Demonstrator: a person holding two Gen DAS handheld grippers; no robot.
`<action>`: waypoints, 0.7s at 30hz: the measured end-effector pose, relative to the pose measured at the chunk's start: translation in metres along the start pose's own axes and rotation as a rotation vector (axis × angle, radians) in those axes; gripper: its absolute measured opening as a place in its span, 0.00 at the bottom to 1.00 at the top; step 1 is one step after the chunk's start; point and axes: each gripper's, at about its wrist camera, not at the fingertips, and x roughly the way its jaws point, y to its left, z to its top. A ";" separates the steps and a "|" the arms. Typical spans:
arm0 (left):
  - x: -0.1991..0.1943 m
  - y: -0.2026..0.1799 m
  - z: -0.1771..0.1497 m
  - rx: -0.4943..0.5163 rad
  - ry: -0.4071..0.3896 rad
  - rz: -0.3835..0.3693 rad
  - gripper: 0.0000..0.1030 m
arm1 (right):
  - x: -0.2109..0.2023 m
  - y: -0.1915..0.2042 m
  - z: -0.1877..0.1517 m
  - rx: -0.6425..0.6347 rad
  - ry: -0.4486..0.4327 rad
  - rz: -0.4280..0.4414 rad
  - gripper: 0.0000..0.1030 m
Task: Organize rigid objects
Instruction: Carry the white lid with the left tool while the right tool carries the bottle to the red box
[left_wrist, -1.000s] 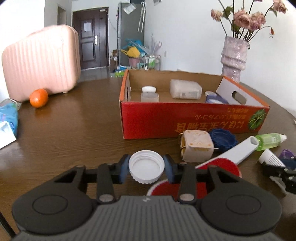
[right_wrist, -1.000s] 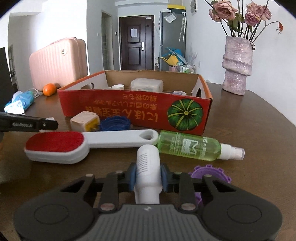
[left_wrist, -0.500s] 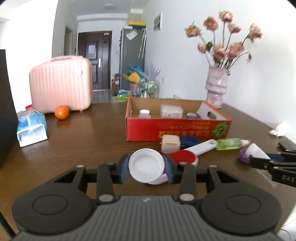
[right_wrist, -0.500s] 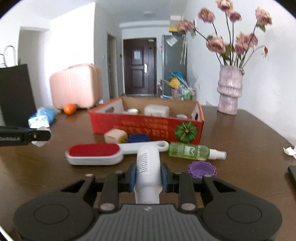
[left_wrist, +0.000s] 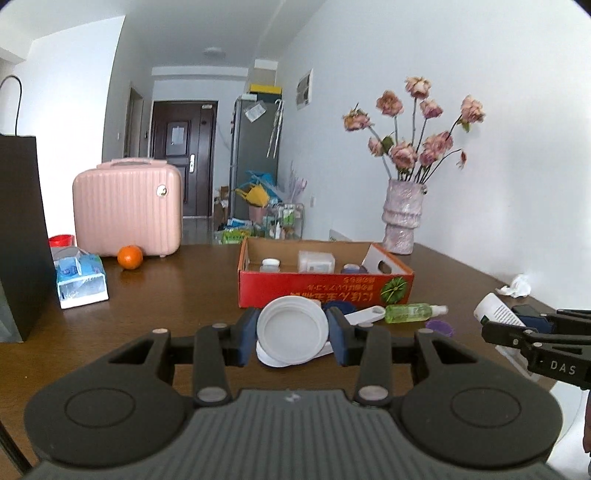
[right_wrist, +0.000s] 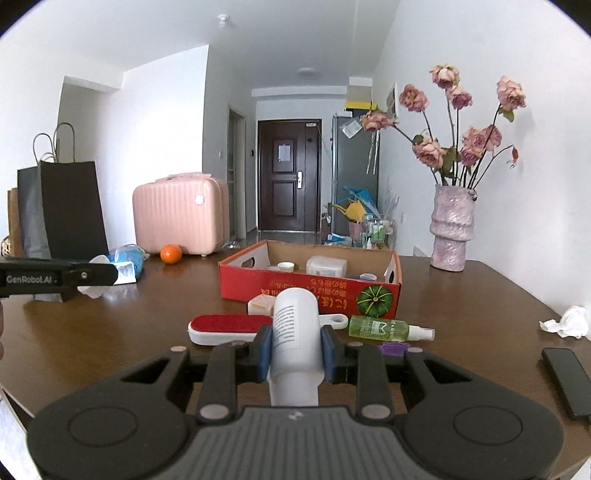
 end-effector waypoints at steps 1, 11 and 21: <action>-0.005 -0.001 0.000 0.003 -0.010 -0.003 0.40 | -0.004 0.000 -0.001 0.002 -0.004 -0.003 0.26; -0.024 -0.008 0.002 0.004 -0.054 -0.018 0.40 | -0.025 0.005 -0.001 -0.019 -0.036 0.004 0.26; 0.022 -0.012 0.006 0.024 -0.019 -0.051 0.40 | 0.011 0.000 -0.001 -0.024 0.020 0.031 0.26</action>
